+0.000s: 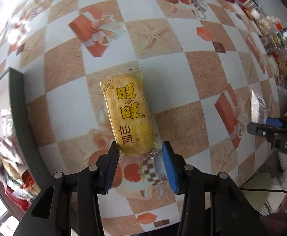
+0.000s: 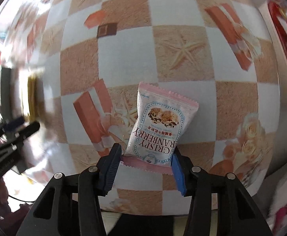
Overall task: Organize snacks
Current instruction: 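Carry the rice cracker and cranberry pack to the white tray and release both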
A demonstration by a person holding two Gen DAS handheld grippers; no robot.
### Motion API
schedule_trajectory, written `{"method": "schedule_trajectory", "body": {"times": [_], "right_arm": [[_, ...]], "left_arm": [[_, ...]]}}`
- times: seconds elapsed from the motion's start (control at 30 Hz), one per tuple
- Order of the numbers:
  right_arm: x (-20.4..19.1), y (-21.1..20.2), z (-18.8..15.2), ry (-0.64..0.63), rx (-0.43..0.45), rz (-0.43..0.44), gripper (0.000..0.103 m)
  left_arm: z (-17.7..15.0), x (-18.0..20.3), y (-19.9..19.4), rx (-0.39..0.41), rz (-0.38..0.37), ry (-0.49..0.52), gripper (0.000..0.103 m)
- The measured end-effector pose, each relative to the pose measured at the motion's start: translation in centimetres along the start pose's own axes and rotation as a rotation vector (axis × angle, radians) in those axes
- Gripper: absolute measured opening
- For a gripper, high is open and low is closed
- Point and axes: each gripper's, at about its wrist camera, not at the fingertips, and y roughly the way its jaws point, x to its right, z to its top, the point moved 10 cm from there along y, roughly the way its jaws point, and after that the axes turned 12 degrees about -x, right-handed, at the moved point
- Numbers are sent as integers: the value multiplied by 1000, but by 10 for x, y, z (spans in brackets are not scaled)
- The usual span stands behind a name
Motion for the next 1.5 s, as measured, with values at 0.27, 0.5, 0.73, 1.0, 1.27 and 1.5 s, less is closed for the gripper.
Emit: {"method": "schedule_trajectory", "body": {"times": [0.27, 0.5, 0.73, 1.0, 1.27, 1.5], "right_arm": [[-29, -27, 16, -33, 18, 66, 51], [-116, -57, 46, -228, 35, 29, 51], [-208, -74, 56, -415, 40, 2, 51], [-312, -66, 46, -598, 26, -32, 51], [-372, -42, 32, -693, -3, -63, 51], [-411, -21, 23, -734, -29, -75, 51]], "left_arm": [[-10, -27, -43, 88, -2, -64, 48], [-31, -75, -72, 157, 6, -194, 48], [-68, -138, -77, 199, 42, -327, 48], [-105, -196, -69, 179, 32, -450, 48], [-131, -223, -45, 129, 2, -512, 48], [-144, -228, -23, 83, -21, -530, 48]]}}
